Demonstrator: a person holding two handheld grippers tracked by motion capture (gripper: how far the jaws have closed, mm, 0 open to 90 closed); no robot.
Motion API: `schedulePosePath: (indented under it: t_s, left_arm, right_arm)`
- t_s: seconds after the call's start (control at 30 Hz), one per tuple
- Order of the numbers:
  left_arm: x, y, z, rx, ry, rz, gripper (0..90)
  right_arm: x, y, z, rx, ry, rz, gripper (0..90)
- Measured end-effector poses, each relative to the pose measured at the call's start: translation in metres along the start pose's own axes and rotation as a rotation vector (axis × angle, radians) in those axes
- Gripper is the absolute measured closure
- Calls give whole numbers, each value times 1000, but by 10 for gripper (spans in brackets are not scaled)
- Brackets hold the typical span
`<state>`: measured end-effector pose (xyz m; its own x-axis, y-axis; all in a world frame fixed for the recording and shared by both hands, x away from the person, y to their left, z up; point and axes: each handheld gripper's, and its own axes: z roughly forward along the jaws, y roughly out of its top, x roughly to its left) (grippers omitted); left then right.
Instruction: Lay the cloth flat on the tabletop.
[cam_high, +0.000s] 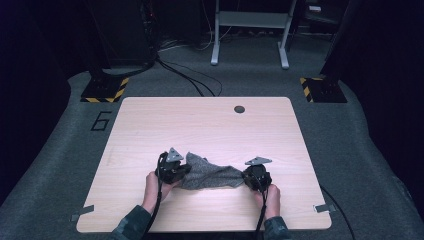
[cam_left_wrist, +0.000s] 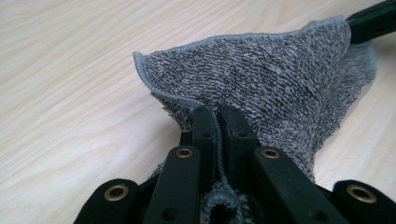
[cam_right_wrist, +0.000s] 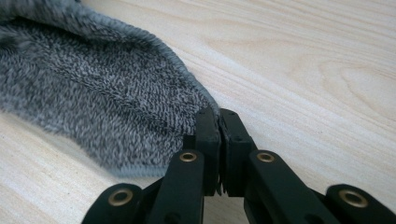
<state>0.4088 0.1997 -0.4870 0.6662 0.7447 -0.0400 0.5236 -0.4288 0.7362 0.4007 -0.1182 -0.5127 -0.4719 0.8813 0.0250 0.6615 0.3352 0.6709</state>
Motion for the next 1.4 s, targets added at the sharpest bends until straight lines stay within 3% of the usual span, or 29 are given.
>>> schedulePosePath:
  t_s: [0.1,0.13,0.2,0.3,0.37,0.43,0.53,0.6,0.7,0.8,0.93,1.1,1.23,1.4]
  left_arm:
    - [-1,-8,1,15,12,-6,845]
    - [-2,-11,1,49,-8,2,842]
    - [-4,-13,1,48,-15,-3,807]
    - [-1,-11,-5,57,-18,-14,577]
    - [0,-8,-9,43,20,-28,415]
    - [6,-5,-13,37,23,-37,348]
    - [16,4,-12,36,41,-59,318]
    - [22,12,-5,61,60,-51,314]
    - [24,19,14,111,65,-40,310]
    - [19,19,32,151,75,-20,312]
    - [13,15,42,160,85,-20,361]
    - [11,14,43,174,81,11,505]
    - [8,14,44,167,53,22,652]
    - [7,15,44,167,60,40,842]
  right_arm:
    - [0,-2,-1,-11,-1,2,874]
    - [0,-2,-1,-10,1,4,874]
    - [0,-2,-1,-9,1,5,872]
    - [1,1,-1,10,-10,-5,817]
    - [-4,3,-1,33,36,-6,735]
    - [-5,6,-2,64,66,14,664]
    - [-5,9,-3,74,53,19,518]
    - [-8,8,-9,25,65,67,466]
    - [-12,6,-14,-14,68,87,418]
    - [-10,5,-12,13,42,75,418]
    - [-7,2,-7,44,27,55,477]
    - [-1,1,-4,56,-17,10,566]
    - [0,2,-5,59,-3,0,657]
    - [1,4,-5,77,31,1,814]
